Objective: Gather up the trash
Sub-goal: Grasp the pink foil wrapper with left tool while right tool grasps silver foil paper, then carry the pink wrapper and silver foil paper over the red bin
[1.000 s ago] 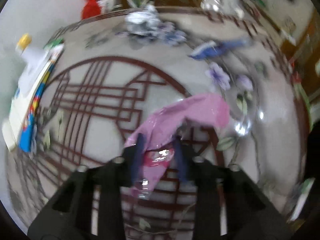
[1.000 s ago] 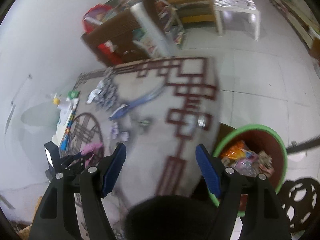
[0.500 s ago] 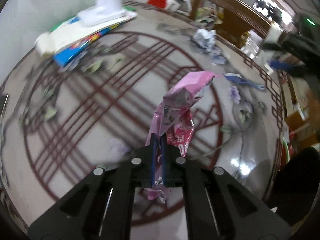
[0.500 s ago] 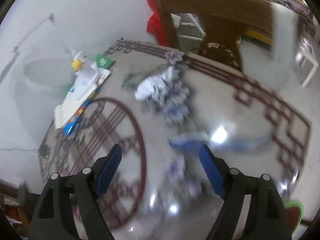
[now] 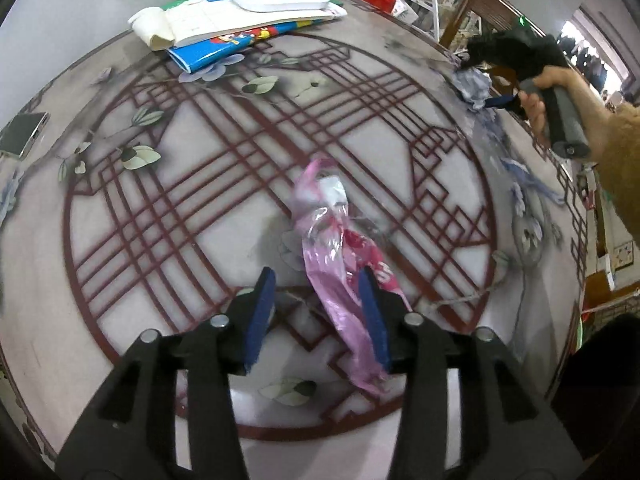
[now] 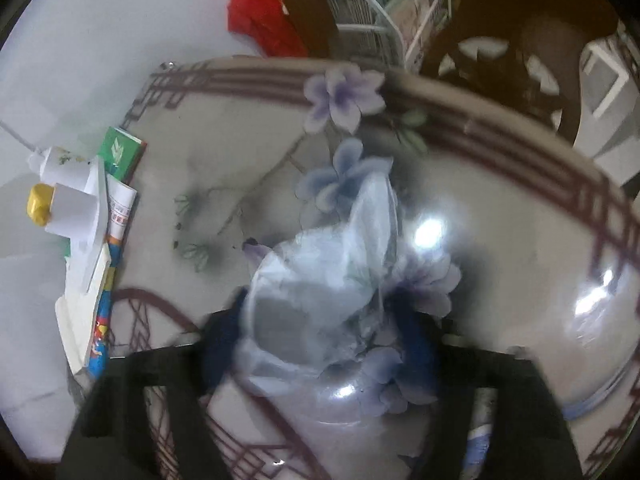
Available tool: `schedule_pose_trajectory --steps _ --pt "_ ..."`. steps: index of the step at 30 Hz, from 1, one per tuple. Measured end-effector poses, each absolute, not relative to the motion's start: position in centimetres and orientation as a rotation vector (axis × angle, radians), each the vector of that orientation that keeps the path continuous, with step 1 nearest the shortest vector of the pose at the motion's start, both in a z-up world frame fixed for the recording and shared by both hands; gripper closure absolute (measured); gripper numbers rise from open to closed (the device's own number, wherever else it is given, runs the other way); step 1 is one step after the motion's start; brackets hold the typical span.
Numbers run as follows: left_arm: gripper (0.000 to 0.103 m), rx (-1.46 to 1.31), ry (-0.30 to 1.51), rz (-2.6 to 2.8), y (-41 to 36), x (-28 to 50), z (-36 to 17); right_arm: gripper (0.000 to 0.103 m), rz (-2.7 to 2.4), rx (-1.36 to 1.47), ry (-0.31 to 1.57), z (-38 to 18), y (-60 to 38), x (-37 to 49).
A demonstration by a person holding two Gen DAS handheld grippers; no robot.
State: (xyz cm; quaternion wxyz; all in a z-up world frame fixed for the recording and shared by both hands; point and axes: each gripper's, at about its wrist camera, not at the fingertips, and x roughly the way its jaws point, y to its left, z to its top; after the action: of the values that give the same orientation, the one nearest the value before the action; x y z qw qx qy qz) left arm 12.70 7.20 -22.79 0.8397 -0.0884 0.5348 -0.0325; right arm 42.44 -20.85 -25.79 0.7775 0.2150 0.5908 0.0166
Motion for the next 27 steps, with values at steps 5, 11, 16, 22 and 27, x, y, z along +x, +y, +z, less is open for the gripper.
schedule_pose_trajectory --steps 5,11,16,22,27 --pt "0.054 -0.226 1.142 -0.081 7.5 12.8 -23.4 0.058 0.067 0.342 1.203 -23.8 -20.7 40.0" --pt "0.046 -0.308 1.137 -0.118 7.2 13.0 -23.4 0.058 0.197 0.226 1.161 -20.6 -19.6 34.8" --pt "0.043 -0.350 1.128 -0.134 6.4 13.0 -22.9 0.057 0.301 0.133 1.140 -18.6 -17.8 29.5" --pt "0.041 -0.404 1.131 -0.108 6.1 13.7 -23.0 0.056 0.348 0.154 1.121 -17.2 -18.0 23.9" --pt "0.042 -0.393 1.178 -0.064 5.4 13.9 -24.3 0.056 0.326 0.169 1.094 -16.3 -19.1 20.1"
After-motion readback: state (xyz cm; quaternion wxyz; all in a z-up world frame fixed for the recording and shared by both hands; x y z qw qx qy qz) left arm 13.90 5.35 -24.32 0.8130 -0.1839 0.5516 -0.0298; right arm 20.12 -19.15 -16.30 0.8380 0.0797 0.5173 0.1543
